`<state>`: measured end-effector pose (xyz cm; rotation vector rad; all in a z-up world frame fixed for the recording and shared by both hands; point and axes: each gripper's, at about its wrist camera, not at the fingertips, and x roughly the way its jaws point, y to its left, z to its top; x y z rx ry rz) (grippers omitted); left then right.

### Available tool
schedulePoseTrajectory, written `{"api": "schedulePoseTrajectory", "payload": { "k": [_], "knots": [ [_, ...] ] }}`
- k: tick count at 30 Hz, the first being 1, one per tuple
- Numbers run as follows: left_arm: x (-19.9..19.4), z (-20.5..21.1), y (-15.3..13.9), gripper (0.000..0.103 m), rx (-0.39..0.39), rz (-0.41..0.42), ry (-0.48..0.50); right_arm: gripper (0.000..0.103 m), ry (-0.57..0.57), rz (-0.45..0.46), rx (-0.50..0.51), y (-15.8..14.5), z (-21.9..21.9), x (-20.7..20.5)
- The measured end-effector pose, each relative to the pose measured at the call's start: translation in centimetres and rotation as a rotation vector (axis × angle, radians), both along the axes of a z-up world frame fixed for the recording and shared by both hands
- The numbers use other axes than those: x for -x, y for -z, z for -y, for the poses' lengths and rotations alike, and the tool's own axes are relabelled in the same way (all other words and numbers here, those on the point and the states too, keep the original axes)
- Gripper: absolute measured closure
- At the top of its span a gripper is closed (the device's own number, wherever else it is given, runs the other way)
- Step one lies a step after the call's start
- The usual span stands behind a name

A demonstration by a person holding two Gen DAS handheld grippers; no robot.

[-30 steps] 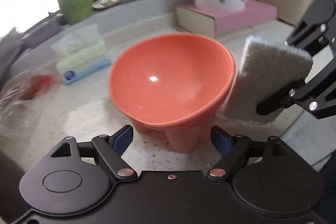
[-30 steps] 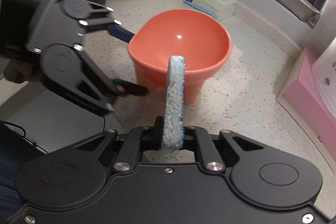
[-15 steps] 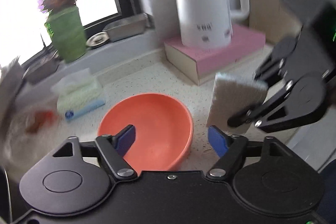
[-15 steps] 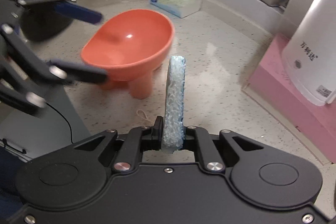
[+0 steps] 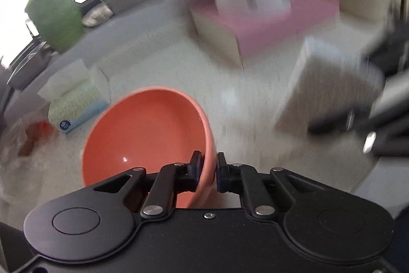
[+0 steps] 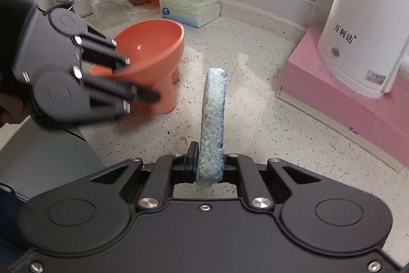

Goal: Clean bowl
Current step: 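Lift and tilt the orange bowl with the left gripper while the right gripper holds the sponge beside it, then rotate the bowl's base toward the sponge with the left gripper while the right gripper scrubs it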

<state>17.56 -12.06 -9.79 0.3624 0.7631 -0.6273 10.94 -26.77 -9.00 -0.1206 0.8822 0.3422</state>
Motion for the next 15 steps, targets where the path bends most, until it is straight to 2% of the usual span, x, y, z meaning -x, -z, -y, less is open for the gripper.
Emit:
{"api": "schedulePoseTrajectory", "payload": {
  "k": [1, 5, 8, 9, 15],
  "knots": [
    [-0.6, -1.2, -0.9, 0.092, 0.116, -0.038, -0.051, 0.091, 0.004, 0.005, -0.008, 0.0, 0.1, 0.0],
    [-2.0, -4.6, -2.0, 0.093, 0.412, -0.147, -0.223, 0.09, 0.013, 0.027, -0.018, -0.5, 0.5, -0.5],
    [-2.8, -8.3, -1.5, 0.092, 0.692, -0.272, -0.344, 0.09, 0.018, 0.039, -0.024, -1.0, 0.5, -1.0],
    [-2.7, -9.2, -1.0, 0.092, 0.751, -0.303, -0.371, 0.09, 0.017, 0.041, -0.027, -1.1, 0.5, -1.2],
    [-2.4, -12.3, 0.7, 0.092, 0.89, -0.378, -0.466, 0.09, -0.043, 0.111, -0.033, -3.5, -1.2, -1.2]
  ]
}}
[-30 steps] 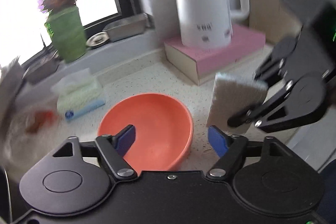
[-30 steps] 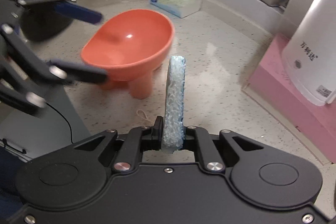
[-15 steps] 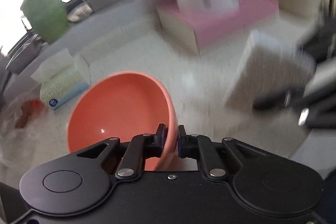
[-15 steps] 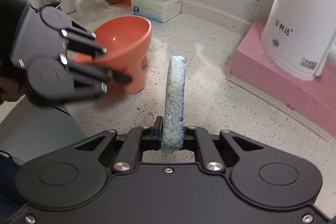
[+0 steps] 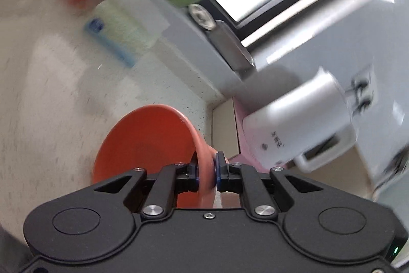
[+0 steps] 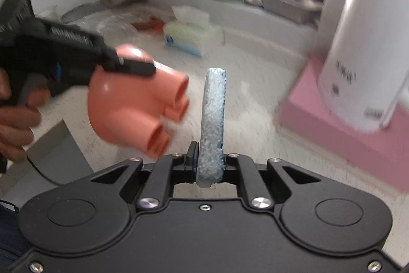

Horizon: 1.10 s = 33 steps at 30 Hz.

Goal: Clean bowl
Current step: 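Rotate the bowl's base toward the sponge with the left gripper while the right gripper scrubs it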

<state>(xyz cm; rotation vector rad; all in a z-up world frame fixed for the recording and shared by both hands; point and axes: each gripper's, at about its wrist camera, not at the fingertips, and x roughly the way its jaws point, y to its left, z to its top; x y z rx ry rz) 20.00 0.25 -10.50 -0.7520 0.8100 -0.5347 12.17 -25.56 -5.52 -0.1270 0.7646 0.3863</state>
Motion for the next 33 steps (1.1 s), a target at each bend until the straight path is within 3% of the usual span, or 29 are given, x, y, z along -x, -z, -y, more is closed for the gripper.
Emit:
{"api": "schedulePoseTrajectory", "payload": {
  "k": [3, 7, 12, 18, 27, 31, 33],
  "knots": [
    [0.0, -0.8, 0.1, 0.092, 0.023, 0.007, 0.019, 0.09, -0.042, 0.064, 0.002, -2.1, -1.6, -0.1],
    [0.3, -0.9, -0.1, 0.092, -0.009, 0.035, 0.064, 0.091, -0.107, 0.113, 0.052, -3.3, -3.7, -1.1],
    [0.2, -0.7, -0.2, 0.091, -0.068, 0.068, 0.149, 0.091, -0.252, 0.09, 0.133, -3.0, -6.6, -2.3],
    [0.0, 0.3, -0.6, 0.088, -0.19, 0.091, 0.309, 0.092, -0.314, 0.057, 0.196, -2.0, -7.7, -2.4],
    [-0.6, -0.9, 0.9, 0.089, -0.088, -0.024, 0.338, 0.092, -0.365, 0.059, 0.263, -1.8, -8.8, -2.3],
    [-0.1, 0.0, 0.0, 0.089, -0.177, 0.04, 0.385, 0.092, -0.385, 0.065, 0.282, -1.7, -9.0, -1.9],
    [0.1, 0.5, -0.4, 0.089, -0.216, 0.063, 0.4, 0.092, -0.42, 0.108, 0.343, -2.0, -9.4, -1.4]
  ]
}}
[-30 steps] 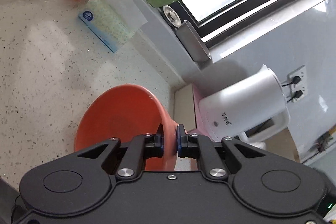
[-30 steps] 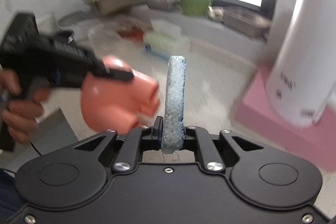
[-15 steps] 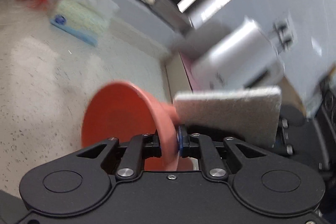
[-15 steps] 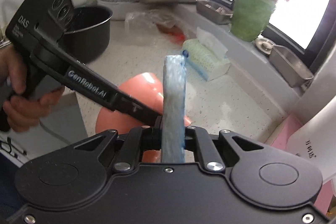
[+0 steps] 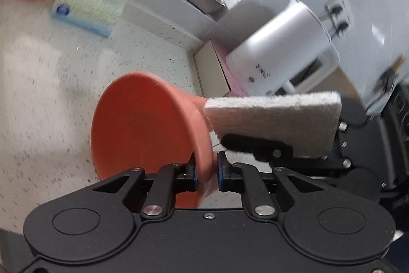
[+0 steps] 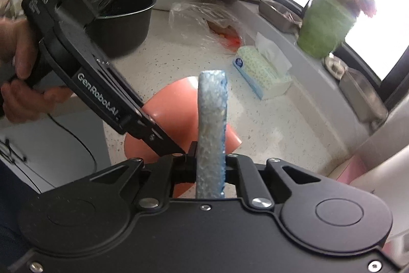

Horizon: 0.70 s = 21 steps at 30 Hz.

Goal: Clean bowl
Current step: 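Rotate the bowl's base toward the sponge with the left gripper while the right gripper scrubs it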

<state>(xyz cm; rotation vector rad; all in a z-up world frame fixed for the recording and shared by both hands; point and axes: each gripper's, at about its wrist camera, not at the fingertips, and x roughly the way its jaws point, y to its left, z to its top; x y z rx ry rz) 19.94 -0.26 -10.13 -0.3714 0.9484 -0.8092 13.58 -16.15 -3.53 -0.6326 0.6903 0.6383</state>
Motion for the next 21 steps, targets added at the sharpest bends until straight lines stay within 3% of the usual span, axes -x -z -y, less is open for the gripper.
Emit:
{"api": "schedulePoseTrajectory", "payload": {
  "k": [3, 8, 14, 21],
  "knots": [
    [0.3, 0.4, -0.4, 0.089, -0.032, 0.035, 0.023, 0.092, -0.056, 0.097, 0.104, -0.4, -0.4, 0.4],
    [1.7, 2.1, -1.3, 0.089, -0.13, 0.171, 0.128, 0.092, -0.221, 0.23, 0.327, 0.5, -0.8, 0.2],
    [2.2, 2.4, -1.3, 0.089, -0.156, 0.23, 0.191, 0.092, -0.394, 0.229, 0.46, 1.3, -1.0, -0.7],
    [2.8, 2.4, -1.2, 0.087, -0.185, 0.292, 0.223, 0.092, -0.541, 0.284, 0.545, 2.3, -2.0, -0.5]
  ]
}}
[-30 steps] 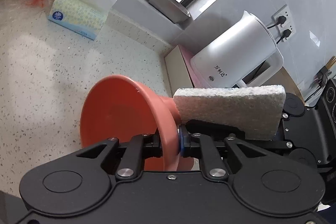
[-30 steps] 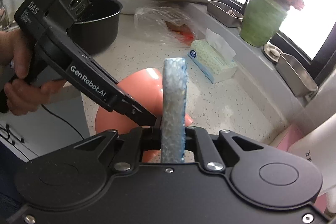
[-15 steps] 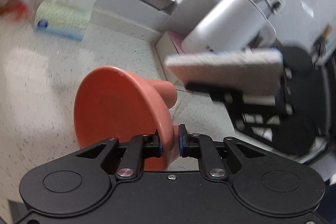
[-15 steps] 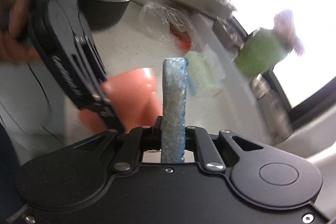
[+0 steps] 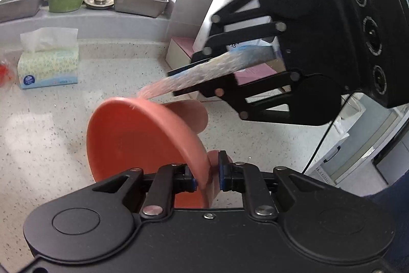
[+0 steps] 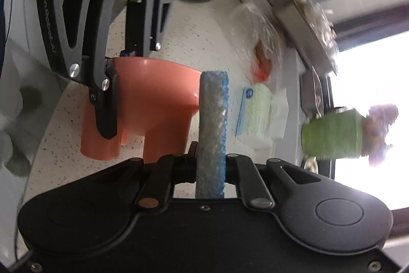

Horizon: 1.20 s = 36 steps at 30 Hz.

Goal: Clean bowl
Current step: 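Rotate the bowl's base toward the sponge with the left gripper while the right gripper scrubs it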

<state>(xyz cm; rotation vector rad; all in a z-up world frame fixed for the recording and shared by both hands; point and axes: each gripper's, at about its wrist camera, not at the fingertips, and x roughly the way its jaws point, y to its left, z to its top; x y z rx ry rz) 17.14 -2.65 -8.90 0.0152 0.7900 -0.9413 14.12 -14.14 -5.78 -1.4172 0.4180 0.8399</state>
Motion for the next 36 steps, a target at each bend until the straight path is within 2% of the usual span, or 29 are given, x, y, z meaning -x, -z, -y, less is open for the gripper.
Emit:
{"api": "schedulePoseTrajectory", "payload": {
  "k": [7, 12, 15, 19, 24, 27, 32, 36],
  "knots": [
    [0.8, -0.7, 0.4, 0.087, 0.012, 0.019, 0.028, 0.092, -0.14, -0.001, 0.063, 0.7, -0.9, -1.4],
    [1.3, -1.3, 0.6, 0.087, 0.035, 0.038, 0.028, 0.092, -0.247, -0.036, 0.078, 0.9, -1.8, -2.7],
    [1.7, -2.2, 0.9, 0.088, 0.055, 0.045, 0.041, 0.092, -0.307, -0.087, 0.067, 1.1, -2.5, -3.8],
    [2.0, -3.9, 1.3, 0.091, 0.112, 0.049, 0.036, 0.092, -0.307, -0.233, 0.0, 0.3, -3.4, -6.1],
    [1.7, -6.1, 0.9, 0.09, 0.195, 0.031, 0.054, 0.092, -0.254, -0.406, -0.062, -0.5, -3.9, -8.5],
    [1.6, -6.9, 0.6, 0.09, 0.213, 0.025, 0.072, 0.092, -0.241, -0.433, -0.09, -0.7, -3.8, -8.6],
    [1.1, -8.1, 0.1, 0.091, 0.272, -0.004, 0.075, 0.092, -0.229, -0.43, -0.116, -0.8, -3.7, -9.1],
    [1.0, -9.3, -1.2, 0.092, 0.353, -0.014, 0.079, 0.092, -0.207, -0.437, -0.153, -1.5, -2.9, -9.5]
  ]
}}
